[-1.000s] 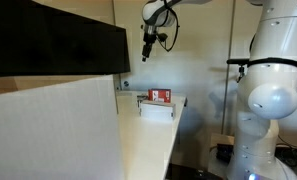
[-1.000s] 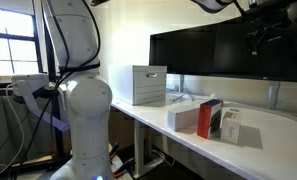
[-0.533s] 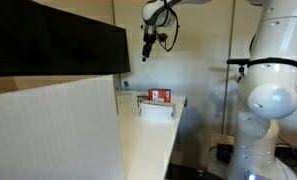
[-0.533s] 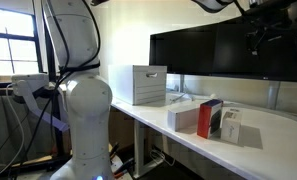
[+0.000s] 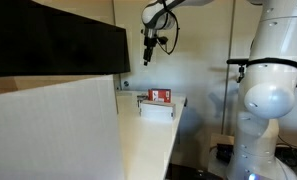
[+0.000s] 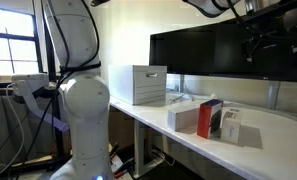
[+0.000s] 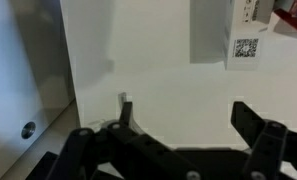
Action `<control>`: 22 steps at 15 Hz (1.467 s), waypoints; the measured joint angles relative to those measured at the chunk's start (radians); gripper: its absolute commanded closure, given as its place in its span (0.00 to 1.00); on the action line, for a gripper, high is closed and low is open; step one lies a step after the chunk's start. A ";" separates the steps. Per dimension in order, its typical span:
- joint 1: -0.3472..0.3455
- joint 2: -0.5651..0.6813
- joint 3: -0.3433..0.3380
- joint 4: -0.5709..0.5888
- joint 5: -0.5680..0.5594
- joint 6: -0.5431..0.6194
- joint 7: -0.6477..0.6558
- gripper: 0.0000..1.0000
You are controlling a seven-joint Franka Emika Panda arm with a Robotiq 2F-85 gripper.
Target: Pick up the three small boxes from the table and put them in the bigger box.
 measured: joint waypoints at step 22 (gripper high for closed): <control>-0.033 -0.202 0.143 -0.277 -0.066 -0.180 0.279 0.00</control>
